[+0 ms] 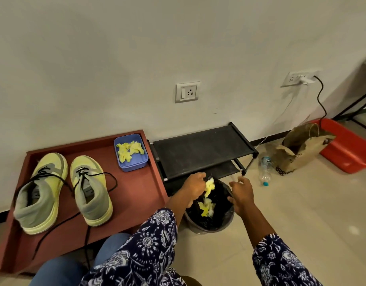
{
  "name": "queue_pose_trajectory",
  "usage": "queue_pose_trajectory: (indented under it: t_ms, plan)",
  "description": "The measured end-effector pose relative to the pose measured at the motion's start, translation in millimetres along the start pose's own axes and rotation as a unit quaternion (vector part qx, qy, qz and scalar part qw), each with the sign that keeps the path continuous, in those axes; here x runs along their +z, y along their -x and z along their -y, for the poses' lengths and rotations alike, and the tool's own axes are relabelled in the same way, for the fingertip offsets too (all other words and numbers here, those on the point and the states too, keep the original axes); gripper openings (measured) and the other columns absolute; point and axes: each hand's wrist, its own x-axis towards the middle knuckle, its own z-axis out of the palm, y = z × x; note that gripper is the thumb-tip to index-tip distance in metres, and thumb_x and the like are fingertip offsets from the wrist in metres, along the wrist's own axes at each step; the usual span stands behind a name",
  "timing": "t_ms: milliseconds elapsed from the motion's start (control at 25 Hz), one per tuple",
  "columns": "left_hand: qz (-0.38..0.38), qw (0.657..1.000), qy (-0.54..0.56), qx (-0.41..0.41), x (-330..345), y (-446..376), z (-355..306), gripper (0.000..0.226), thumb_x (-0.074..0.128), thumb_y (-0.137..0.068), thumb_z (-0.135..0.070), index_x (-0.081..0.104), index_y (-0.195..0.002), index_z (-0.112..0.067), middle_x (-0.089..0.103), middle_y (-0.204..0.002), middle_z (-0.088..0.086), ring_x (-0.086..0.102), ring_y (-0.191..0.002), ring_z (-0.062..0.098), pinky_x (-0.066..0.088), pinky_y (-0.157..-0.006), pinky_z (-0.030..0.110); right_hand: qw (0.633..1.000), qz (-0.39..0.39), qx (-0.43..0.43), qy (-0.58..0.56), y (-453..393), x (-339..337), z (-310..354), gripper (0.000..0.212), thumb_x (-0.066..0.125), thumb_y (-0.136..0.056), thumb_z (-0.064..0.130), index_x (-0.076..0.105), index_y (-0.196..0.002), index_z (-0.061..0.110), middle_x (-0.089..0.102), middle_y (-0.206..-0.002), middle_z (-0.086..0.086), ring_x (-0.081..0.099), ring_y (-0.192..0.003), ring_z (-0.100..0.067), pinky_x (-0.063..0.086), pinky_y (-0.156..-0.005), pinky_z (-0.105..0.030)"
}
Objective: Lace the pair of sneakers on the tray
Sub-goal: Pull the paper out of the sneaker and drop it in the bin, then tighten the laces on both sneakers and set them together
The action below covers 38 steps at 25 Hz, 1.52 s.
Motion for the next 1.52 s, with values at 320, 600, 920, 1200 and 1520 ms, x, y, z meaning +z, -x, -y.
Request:
queue_pose_trajectory:
  t_ms: [320, 600, 920, 1200, 1520]
  plan:
    - [-0.048, 0.996, 0.051, -0.046, -38.3, 27.7, 30.6, 0.039, 0.040, -0.097, -0.009, 0.044, -0.135, -0.010, 0.046, -0.139, 0.009, 0.043, -0.128, 0.023, 0.039, -0.093, 0.031, 0.998, 0.031, -0.016, 0.046, 16.5, 36.3, -23.9, 0.021, 0.050, -0.089, 0.010, 0.058, -0.108, 0.015, 0.058, -0.099, -0.008, 0.054, -0.081, -0.020, 0.051, -0.075, -0.040]
    - [-0.127, 0.987, 0.097, -0.035, -75.9, 46.4, 44.4, 0.037, 0.040, -0.095, -0.002, 0.046, -0.132, -0.004, 0.052, -0.131, 0.014, 0.050, -0.121, 0.024, 0.042, -0.091, 0.026, 0.967, 0.189, -0.086, 0.146, 56.3, 123.3, -47.2, 0.012, 0.054, -0.076, 0.023, 0.065, -0.078, 0.025, 0.065, -0.078, 0.004, 0.057, -0.075, -0.016, 0.048, -0.071, -0.036]
    - [-0.212, 0.969, 0.127, -0.028, -148.3, 54.1, 84.2, 0.030, 0.041, -0.092, 0.005, 0.056, -0.117, 0.005, 0.063, -0.095, 0.013, 0.052, -0.078, 0.013, 0.042, -0.054, 0.006, 0.930, 0.280, -0.130, 0.201, 105.1, 204.1, -52.1, 0.023, 0.049, -0.086, 0.011, 0.069, -0.092, 0.020, 0.071, -0.094, -0.003, 0.063, -0.087, -0.017, 0.049, -0.074, -0.034]
    - [-0.307, 0.940, 0.149, -0.022, -202.0, 51.8, 115.2, 0.021, 0.046, -0.088, 0.005, 0.062, -0.090, -0.009, 0.065, -0.102, 0.020, 0.062, -0.097, 0.032, 0.054, -0.076, 0.034, 0.903, 0.315, -0.169, 0.239, 129.3, 265.9, -52.6, 0.024, 0.048, -0.085, 0.005, 0.067, -0.080, 0.018, 0.069, -0.082, -0.004, 0.058, -0.074, -0.016, 0.049, -0.070, -0.038]
    - [-0.428, 0.900, -0.066, -0.049, -266.5, 63.5, 157.8, 0.022, 0.060, -0.083, -0.011, 0.060, -0.102, 0.000, 0.063, -0.103, 0.019, 0.057, -0.101, 0.033, 0.042, -0.083, 0.035, 0.831, 0.333, -0.278, 0.349, 129.5, 320.7, -38.6, 0.022, 0.051, -0.084, 0.006, 0.063, -0.103, 0.010, 0.066, -0.107, -0.009, 0.058, -0.094, -0.017, 0.041, -0.075, -0.023]
